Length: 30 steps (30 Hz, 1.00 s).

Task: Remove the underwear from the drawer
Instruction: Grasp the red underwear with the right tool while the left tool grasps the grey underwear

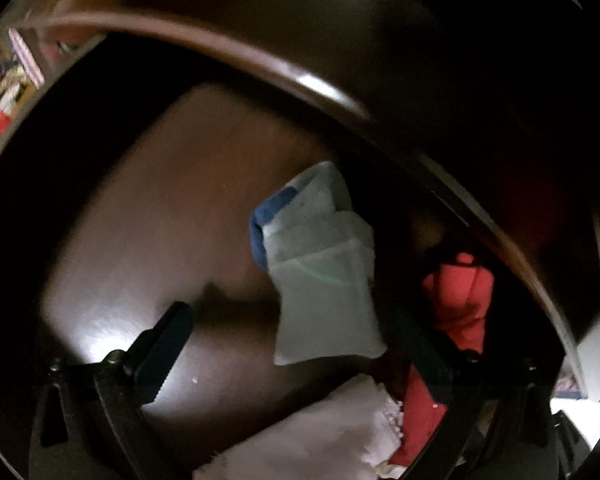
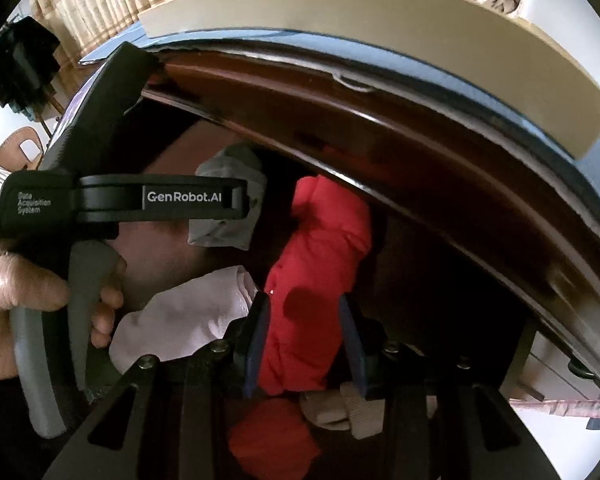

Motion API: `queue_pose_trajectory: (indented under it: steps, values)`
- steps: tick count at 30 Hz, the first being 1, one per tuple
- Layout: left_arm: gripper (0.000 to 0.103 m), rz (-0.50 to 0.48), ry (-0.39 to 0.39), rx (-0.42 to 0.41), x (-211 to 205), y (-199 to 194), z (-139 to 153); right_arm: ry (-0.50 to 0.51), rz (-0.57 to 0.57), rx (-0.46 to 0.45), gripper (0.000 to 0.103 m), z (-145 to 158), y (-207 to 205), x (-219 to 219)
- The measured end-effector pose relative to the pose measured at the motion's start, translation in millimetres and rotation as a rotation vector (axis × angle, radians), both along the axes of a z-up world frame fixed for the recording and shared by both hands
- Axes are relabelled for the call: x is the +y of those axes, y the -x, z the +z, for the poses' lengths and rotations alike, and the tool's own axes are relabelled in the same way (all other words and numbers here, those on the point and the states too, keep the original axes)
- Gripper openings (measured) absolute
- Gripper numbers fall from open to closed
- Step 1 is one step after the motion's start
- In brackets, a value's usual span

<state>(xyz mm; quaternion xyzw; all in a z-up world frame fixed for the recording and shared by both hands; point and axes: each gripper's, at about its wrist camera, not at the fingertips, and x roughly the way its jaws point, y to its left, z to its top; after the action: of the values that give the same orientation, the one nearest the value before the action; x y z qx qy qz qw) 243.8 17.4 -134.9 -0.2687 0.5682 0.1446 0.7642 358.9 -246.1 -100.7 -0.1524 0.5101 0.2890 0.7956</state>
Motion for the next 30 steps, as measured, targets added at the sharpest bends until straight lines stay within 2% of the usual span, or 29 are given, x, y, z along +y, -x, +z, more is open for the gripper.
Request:
queue_pose_trajectory:
  steps: [1,2,3,4,6,9,10,11,12,13,14,16,18,22,25,27,28,29,30]
  values:
    - [0.102,0.016,0.02,-0.003,-10.6,9.0,-9.9,0.001,0.003,0.002,0.039,-1.0,-0.4,0.1]
    - [0.095,0.036,0.049,0.029,-8.6,11.8,-17.0,0.004,0.008,0.002,0.039,-1.9,-1.3,0.5]
    - [0.095,0.037,0.065,0.047,-8.7,13.7,-21.3,0.011,0.013,0.0,0.039,-2.7,-5.2,0.1]
    - [0.089,0.035,0.06,0.028,-9.9,15.2,-17.7,0.017,0.016,-0.002,0.039,-8.2,2.5,4.7]
    - [0.088,0.056,0.077,0.024,-8.4,15.8,-17.2,0.024,0.026,-0.005,0.039,-11.3,1.9,4.9]
    - [0.082,0.035,0.064,0.009,-7.0,18.3,-20.7,0.025,0.026,-0.001,0.039,-13.4,2.6,3.8]
    - [0.076,0.016,0.063,0.007,-7.2,18.9,-19.1,0.024,0.026,0.0,0.039,-10.6,3.3,0.4]
    - [0.063,-0.003,0.054,0.011,-4.5,16.8,-19.3,0.021,0.026,0.0,0.039,-10.2,3.7,-0.1]
    - [0.056,-0.027,0.043,0.018,-2.9,16.1,-18.3,0.017,0.025,0.001,0.039,-9.6,4.2,-0.7]
    - [0.04,-0.041,0.037,0.024,1.9,13.5,-18.5,0.013,0.025,0.003,0.039,-9.1,4.7,-1.1]
    - [0.032,-0.067,0.037,0.037,4.2,13.0,-19.0,0.011,0.024,0.006,0.039,-14.3,8.7,-1.7]
    - [0.027,-0.128,0.05,0.058,5.3,13.8,-18.2,0.01,0.029,0.008,0.039,-16.0,8.6,-2.8]
    - [0.027,-0.195,0.053,0.097,6.8,15.0,-18.5,0.01,0.029,0.009,0.039,-17.9,9.0,-4.8]
    - [0.027,-0.324,-0.013,0.13,6.1,14.9,-12.0,-0.024,0.009,0.028,0.039,-16.6,6.9,-10.4]
    - [0.028,-0.438,-0.087,0.104,6.5,22.9,5.7,-0.064,-0.03,0.076,0.042,-20.9,-1.1,-7.5]
    - [0.033,-0.472,-0.141,0.071,-2.1,20.7,18.9,-0.071,-0.06,0.09,0.05,-23.0,-7.6,-5.9]
    - [0.041,-0.477,-0.171,0.053,-4.5,20.3,21.9,-0.063,-0.07,0.093,0.054,-23.9,-11.0,-3.2]
    - [0.047,-0.469,-0.188,0.039,-5.4,19.1,23.7,-0.056,-0.079,0.094,0.054,-29.1,-16.3,-0.1]
    - [0.05,-0.464,-0.197,0.031,-6.5,15.6,24.6,-0.045,-0.093,0.097,0.054,-31.1,-17.3,2.4]
